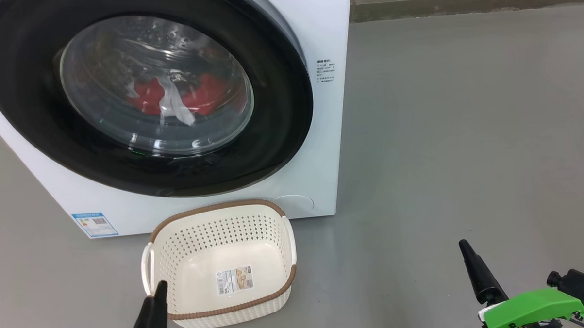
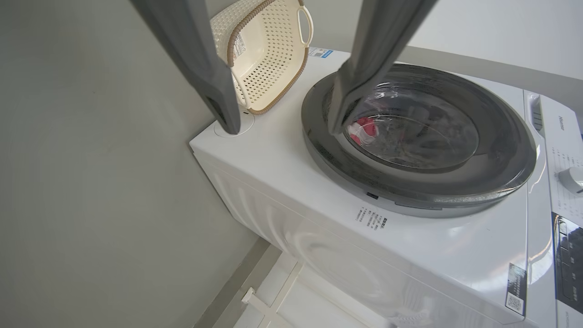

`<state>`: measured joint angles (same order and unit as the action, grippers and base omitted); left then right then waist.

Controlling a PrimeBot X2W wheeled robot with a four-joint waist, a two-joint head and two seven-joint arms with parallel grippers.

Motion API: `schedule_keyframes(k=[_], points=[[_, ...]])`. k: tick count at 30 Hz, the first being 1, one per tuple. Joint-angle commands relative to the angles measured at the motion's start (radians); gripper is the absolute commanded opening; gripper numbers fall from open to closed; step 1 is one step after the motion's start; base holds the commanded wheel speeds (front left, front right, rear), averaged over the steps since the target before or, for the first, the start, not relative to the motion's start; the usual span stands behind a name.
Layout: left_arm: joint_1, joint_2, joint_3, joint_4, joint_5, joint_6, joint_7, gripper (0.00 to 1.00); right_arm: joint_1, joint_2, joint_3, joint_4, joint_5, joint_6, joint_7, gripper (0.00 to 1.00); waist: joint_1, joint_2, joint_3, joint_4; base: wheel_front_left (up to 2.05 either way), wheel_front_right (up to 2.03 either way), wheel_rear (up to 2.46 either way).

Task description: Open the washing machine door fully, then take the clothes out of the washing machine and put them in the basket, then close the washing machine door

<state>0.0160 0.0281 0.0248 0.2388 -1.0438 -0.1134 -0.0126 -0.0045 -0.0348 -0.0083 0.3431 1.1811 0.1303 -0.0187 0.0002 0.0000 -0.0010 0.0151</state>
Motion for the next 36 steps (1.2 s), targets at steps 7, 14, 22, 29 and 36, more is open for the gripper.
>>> schedule_keyframes(k=[7, 14, 22, 29, 36], points=[[-0.001, 0.027, -0.011, -0.047, 0.121, 0.019, -0.033, 1.0, -0.013, -0.017, 0.032, -0.022, -0.102, 0.0, -0.029, 1.0, -0.0001, 0.0, 0.001, 0.002, 0.0, 0.0, 0.0], [0.008, 0.036, -0.027, -0.06, 0.207, 0.036, -0.053, 1.0, -0.009, -0.018, 0.047, -0.02, -0.183, 0.0, -0.049, 1.0, -0.0001, 0.0, -0.001, 0.004, 0.0, 0.0, 0.0], [0.015, 0.047, -0.041, -0.078, 0.304, 0.054, -0.077, 1.0, -0.007, -0.02, 0.058, -0.021, -0.274, 0.0, -0.073, 1.0, -0.0001, 0.0, -0.001, 0.006, 0.0, 0.0, 0.0], [0.024, 0.051, -0.051, -0.09, 0.388, 0.066, -0.098, 1.0, -0.002, -0.022, 0.068, -0.018, -0.35, 0.0, -0.094, 1.0, -0.0001, 0.0, -0.002, 0.007, 0.0, 0.0, 0.0], [0.033, 0.05, -0.053, -0.097, 0.467, 0.075, -0.119, 1.0, 0.003, -0.022, 0.071, -0.018, -0.419, 0.0, -0.114, 1.0, -0.0001, 0.0, -0.003, 0.006, 0.0, 0.0, 0.0]])
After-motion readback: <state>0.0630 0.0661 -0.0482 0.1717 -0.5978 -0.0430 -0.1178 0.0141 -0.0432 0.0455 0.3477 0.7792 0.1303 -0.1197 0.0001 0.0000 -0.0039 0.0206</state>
